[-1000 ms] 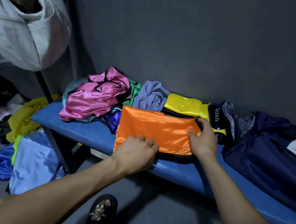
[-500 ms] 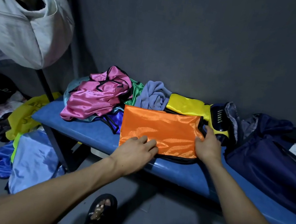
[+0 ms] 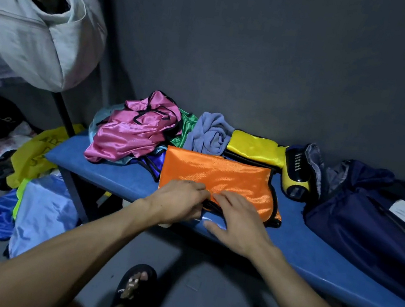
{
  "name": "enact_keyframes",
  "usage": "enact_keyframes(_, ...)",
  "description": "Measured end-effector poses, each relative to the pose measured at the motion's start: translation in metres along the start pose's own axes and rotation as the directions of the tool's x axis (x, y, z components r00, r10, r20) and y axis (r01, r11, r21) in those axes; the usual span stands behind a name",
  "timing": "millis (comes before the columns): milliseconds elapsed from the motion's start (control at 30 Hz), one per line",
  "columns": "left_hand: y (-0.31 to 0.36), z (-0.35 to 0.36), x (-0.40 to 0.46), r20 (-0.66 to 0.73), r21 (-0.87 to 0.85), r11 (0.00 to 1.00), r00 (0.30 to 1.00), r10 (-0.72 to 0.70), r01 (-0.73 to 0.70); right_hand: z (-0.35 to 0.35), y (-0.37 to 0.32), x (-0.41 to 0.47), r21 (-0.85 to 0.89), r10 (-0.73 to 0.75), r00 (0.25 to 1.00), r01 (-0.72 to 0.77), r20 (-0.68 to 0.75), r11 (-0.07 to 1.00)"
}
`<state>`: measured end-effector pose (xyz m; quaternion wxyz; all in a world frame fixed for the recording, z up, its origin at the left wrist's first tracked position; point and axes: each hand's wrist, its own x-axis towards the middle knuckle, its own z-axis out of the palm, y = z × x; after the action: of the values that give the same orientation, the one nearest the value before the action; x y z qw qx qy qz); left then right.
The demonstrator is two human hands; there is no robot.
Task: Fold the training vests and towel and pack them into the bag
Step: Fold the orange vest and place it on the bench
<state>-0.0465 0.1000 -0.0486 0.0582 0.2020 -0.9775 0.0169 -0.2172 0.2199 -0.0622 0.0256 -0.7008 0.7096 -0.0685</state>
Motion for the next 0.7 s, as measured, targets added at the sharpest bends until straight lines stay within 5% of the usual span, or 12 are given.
enact_keyframes(200,-0.007,0.009,-0.011,-0.030,0.009,0.989,0.988,0.151,-0.151,0.004,0.014,0.015,-0.023,-0.006,0.992,0.003,-0.124,1.000)
enact_keyframes(400,0.006,0.010,-0.012,-0.024,0.129,0.986,0.994,0.105,-0.102,-0.013,0.018,0.023,0.025,0.010,0.995,-0.008,-0.098,1.000)
enact_keyframes(533,-0.001,-0.039,-0.005,-0.060,-0.097,0.994,0.997,0.043,-0.049,-0.046,0.029,0.020,0.190,0.022,1.000,-0.022,0.006,0.982)
enact_keyframes(700,-0.015,-0.143,0.018,0.130,-0.306,0.951,0.987,0.099,-0.056,-0.120,0.026,0.018,0.408,-0.057,0.987,-0.009,0.149,0.913)
